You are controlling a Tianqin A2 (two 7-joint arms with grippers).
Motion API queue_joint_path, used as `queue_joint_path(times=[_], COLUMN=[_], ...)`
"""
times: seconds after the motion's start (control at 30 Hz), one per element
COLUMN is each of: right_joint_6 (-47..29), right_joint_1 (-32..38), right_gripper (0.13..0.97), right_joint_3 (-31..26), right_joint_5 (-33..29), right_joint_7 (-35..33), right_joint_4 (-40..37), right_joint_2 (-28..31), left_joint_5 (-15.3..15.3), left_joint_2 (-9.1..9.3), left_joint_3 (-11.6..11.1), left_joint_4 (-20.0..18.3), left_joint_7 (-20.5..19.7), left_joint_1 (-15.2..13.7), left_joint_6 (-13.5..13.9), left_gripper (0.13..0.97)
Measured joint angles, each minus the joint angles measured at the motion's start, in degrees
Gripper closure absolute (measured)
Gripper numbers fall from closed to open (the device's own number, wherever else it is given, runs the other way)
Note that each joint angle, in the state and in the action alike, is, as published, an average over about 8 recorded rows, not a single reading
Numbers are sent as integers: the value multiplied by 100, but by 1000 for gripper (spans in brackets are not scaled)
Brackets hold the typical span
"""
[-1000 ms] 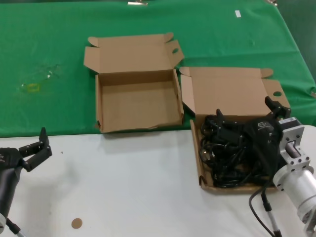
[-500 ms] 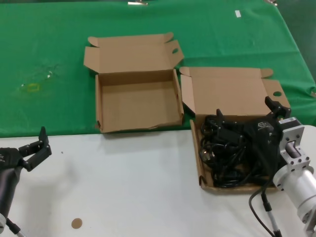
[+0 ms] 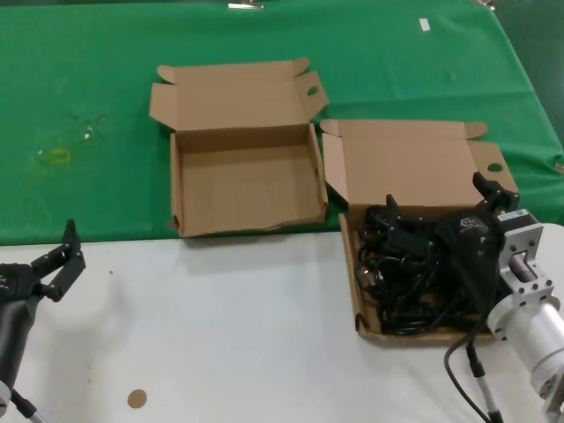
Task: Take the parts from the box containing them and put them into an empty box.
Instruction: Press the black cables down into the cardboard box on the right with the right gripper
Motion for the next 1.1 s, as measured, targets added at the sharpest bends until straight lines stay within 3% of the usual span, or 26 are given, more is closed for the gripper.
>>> queue_joint_path(times=[0.1,0.5,0.67,0.97,1.1], right_joint_6=[5,587,876,853,579], right_joint_1=[-7,74,253,828,1234], right_gripper=[129,129,129,129,129], right_joint_3=[-5,-648,-1177,-2180,-2767], right_joint_5=[6,610,1139,1808,1869], right_joint_7=[5,70,-59,-230,-119], right_joint_4=[5,94,156,287,377], right_joint_2=[4,625,1301,2891,3604], left_joint_5=[0,0,0,0,0], left_joint_2=[0,0,0,0,0], left_joint_3=[0,0,0,0,0], left_joint_4=[0,0,0,0,0], left_joint_7=[0,0,0,0,0], left_joint_1=[0,0,0,0,0], left_joint_6=[0,0,0,0,0], left_gripper=[290,560,699,854,854])
